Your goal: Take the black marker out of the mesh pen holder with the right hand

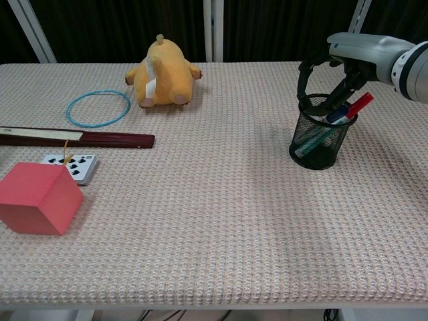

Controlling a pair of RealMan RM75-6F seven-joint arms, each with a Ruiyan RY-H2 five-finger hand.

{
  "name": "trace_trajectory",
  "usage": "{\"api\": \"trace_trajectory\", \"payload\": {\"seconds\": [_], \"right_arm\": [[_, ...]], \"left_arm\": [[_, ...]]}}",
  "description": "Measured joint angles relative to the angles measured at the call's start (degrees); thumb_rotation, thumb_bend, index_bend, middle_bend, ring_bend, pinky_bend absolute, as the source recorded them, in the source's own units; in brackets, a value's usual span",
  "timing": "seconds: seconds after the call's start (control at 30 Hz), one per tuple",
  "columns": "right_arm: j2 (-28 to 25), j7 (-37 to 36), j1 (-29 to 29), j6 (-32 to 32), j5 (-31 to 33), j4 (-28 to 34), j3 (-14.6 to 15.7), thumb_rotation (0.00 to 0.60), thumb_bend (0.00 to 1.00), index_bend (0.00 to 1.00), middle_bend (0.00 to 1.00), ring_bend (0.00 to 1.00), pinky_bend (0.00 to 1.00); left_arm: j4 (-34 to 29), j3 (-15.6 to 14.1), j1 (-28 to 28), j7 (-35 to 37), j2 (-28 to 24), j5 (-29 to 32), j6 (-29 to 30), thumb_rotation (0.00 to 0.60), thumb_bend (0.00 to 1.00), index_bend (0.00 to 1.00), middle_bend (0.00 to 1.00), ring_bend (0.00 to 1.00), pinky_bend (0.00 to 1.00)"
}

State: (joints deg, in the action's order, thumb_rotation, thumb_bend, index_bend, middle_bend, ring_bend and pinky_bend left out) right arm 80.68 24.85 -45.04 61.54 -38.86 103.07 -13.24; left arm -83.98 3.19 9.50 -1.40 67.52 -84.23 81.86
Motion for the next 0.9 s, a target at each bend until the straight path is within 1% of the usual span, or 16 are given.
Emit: {"api": "trace_trajectory", "payload": {"seconds": [0.07,0.17,0.23,0.5,0.9], "right_arm": [[0.2,0.0,-0.1,0.1,0.0,-0.1,0.0,0.600,0.22,0.50,0.13,0.00,0.00],[0.4,0.0,-0.3,-0.3,0.0,-0.3,0.2,0.600,0.29,0.50,0.13,0.00,0.00],[0.6,0.1,-0.4,-0.7,0.1,-0.5,0.4,0.600,0.30,0.50,0.13,0.00,0.00],[1.1,-0.2,-0.5,-0.7,-0.1,-1.3,0.6,0.600,0.31,0.50,0.13,0.00,0.00],[0.7,-0.8,0.2,-0.5,-0.9,-0.8,1.2,0.600,0.30,0.50,0.13,0.00,0.00]], "left_arm": [[0.1,0.0,0.0,0.1,0.0,0.1,-0.1,0.600,0.07,0.10,0.06,0.00,0.06],[0.2,0.0,0.0,0.3,0.0,0.1,-0.2,0.600,0.07,0.10,0.06,0.00,0.06],[0.4,0.0,0.0,0.4,0.1,0.2,-0.2,0.600,0.07,0.10,0.06,0.00,0.06],[0.7,0.0,0.0,0.7,0.0,0.2,-0.3,0.600,0.07,0.10,0.06,0.00,0.06],[0.7,0.0,0.0,0.7,0.0,0.1,-0.5,0.600,0.07,0.10,0.06,0.00,0.06]]}}
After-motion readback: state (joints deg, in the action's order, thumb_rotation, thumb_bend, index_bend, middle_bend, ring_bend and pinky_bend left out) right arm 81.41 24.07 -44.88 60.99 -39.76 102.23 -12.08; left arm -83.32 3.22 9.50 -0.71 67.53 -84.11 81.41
